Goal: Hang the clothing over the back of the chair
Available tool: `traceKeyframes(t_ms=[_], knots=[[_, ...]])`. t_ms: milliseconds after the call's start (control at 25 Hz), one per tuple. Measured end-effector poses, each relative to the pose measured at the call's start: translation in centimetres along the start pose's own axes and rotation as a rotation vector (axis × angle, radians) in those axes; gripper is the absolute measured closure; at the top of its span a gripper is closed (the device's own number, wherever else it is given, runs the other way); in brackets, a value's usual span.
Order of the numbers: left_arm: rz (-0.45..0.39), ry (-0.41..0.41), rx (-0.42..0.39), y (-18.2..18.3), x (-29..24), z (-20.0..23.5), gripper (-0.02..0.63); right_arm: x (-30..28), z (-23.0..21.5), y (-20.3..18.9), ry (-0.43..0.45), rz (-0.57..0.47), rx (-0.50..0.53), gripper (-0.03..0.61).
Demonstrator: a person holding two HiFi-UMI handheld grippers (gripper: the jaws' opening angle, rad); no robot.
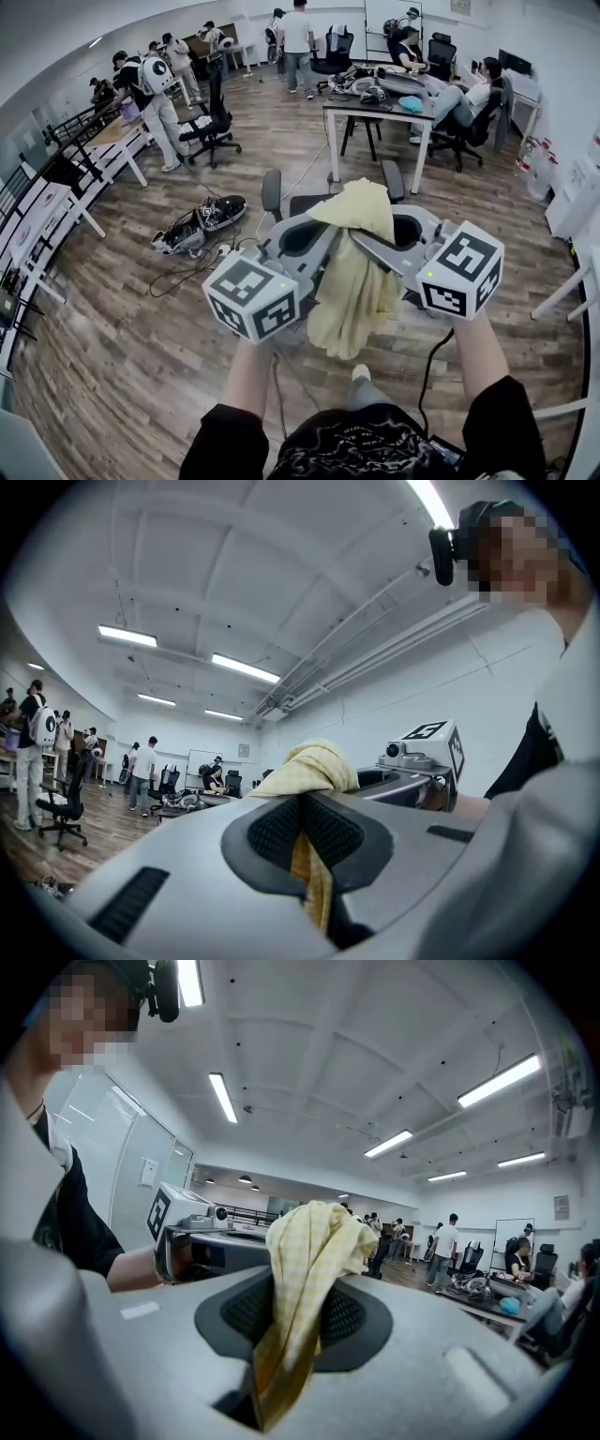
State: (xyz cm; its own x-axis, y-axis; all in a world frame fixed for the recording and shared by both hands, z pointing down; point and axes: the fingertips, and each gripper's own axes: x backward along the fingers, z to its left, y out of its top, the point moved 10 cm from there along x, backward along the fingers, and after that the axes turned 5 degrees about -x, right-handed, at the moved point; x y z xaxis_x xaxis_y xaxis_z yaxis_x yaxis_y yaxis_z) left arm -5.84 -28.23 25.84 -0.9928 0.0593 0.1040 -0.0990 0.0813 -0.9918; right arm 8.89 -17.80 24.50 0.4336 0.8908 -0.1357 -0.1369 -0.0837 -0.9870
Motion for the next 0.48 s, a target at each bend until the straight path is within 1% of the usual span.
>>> traceKeyframes(t_ms=[80, 160, 200, 360, 480], knots=[[-0.016, -0.024, -0.023, 0.3, -0.6, 0.9, 0.603, -0.4, -0.9, 0.6, 0.016, 0.006, 0.012, 0.482], [-0.032, -0.05, -0.056, 0.6, -1.0, 1.9, 0.603, -0.9, -2.0, 1.1, 0.047, 0.02, 0.017, 0.482], [-0.034, -0.06, -0.061, 0.7, -1.3, 2.5, 0.603, -1.2, -2.6, 1.3, 0.063, 0.03, 0.015, 0.482], [-0.009, -0.09, -0.056, 0.3, -2.7, 4.4, 0.603, -2.3, -4.9, 1.4, 0.089, 0.063, 0.024, 0.48], [0.014, -0.128, -0.072, 0.2, -3.7, 6.0, 0.603, -3.2, -6.4, 1.3, 0.109, 0.069, 0.022, 0.48]])
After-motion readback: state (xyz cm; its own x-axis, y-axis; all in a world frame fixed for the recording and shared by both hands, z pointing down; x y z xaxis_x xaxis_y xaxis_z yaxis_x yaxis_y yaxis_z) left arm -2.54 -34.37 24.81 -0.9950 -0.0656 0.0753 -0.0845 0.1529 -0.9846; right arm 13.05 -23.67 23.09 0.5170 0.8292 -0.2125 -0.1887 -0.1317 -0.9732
